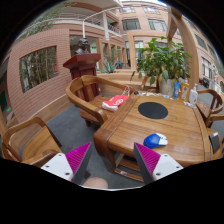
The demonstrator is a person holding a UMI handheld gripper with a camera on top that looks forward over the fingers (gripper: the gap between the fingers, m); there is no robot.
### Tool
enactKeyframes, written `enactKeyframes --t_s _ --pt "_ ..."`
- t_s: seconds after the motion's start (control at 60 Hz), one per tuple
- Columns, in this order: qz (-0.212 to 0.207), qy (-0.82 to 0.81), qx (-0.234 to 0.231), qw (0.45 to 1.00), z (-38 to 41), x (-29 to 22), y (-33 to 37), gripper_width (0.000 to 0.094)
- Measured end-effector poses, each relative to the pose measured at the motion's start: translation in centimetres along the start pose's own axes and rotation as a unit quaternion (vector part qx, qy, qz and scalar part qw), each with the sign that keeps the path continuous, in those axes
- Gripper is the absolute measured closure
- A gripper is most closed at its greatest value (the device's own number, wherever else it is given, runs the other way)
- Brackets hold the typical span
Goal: Arrange mouse
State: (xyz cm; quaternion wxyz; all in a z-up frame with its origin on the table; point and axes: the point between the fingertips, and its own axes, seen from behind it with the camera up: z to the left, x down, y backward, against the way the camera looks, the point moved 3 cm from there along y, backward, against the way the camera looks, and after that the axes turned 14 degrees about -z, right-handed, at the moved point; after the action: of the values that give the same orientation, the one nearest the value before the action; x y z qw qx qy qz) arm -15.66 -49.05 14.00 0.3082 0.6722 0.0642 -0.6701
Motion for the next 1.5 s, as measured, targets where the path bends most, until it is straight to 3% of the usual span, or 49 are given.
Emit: enactKeyframes --t_s 0.15,0.2,0.267,0.717,1.083,1.183,1.3,1.5 --pt "0.030 -0.012 0.040 0.999 -2.4 3.3 -0.4 0.0080" --pt "0.018 0.008 0.068 0.998 -4.7 4.2 -1.7 0.0083" --pt "0.042 0.017 0.102 0.994 -7.0 6.4 -2.5 0.0086" --pt "0.060 -0.082 0.157 0.982 -13.7 8.6 -9.0 0.0083" --pt "0.036 -0.083 0.192 0.977 -17.0 6.3 -17.0 0.0091" --pt "0.032 -0.068 0.216 0.973 -17.4 5.8 -18.6 0.0180" --pt "0.029 -0.028 0.254 0.966 -18.9 5.5 -19.4 0.0430" --pt "0.019 -0.022 0.253 0.967 -19.1 5.3 -19.7 0.0552"
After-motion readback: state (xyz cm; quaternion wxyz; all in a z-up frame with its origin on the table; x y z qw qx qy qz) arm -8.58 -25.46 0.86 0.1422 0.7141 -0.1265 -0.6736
